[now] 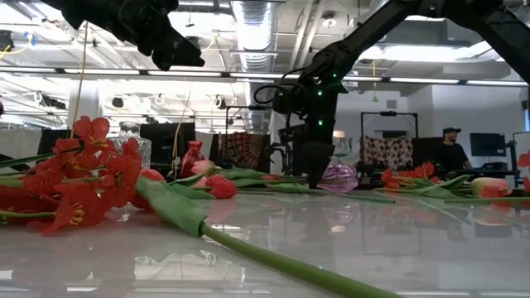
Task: Sort flowers into vase by color
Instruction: Adjust the purple vase
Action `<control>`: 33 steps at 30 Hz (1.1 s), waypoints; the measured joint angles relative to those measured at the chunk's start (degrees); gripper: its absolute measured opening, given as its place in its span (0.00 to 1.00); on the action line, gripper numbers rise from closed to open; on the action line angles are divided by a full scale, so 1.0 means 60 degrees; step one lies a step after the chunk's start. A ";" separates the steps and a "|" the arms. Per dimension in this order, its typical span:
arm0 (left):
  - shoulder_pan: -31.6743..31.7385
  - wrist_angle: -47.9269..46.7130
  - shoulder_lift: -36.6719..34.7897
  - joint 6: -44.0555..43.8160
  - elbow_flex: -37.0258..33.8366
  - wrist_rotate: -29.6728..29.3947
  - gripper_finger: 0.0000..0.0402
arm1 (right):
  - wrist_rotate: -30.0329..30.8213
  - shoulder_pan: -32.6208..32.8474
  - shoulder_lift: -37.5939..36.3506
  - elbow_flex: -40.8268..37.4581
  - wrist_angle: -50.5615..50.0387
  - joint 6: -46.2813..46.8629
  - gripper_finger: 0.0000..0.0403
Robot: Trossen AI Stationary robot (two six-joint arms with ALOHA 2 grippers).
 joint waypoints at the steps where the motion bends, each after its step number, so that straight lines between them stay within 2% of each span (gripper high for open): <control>1: 0.0000 -0.0004 0.0000 -0.0025 0.0000 0.0000 0.44 | -0.0026 -0.0010 -0.0002 0.0000 -0.0062 0.0040 0.36; 8: 0.0000 -0.0030 -0.0077 -0.0033 0.0000 -0.0007 0.44 | -0.0856 -0.0211 -0.0252 -0.0004 -0.0245 0.0536 0.37; 14: 0.0004 -0.0067 -0.0818 -0.0039 0.0007 -0.0005 0.44 | -0.1613 -0.0267 -0.1068 -0.0245 0.0006 0.0546 0.35; 18: 0.0004 -0.0077 -0.1599 -0.0293 0.0011 -0.0007 0.44 | -0.2064 -0.0278 -0.2028 -0.1492 0.0822 0.0621 0.35; 24: 0.0004 -0.0231 -0.2437 -0.0563 0.0011 -0.0179 0.44 | -0.2471 -0.0233 -0.3937 -0.4013 0.2999 0.1083 0.36; 33: 0.0004 -0.0301 -0.2487 -0.0929 0.0011 -0.0586 0.44 | -0.2533 0.0342 -0.6451 -0.6481 0.6356 0.1359 0.37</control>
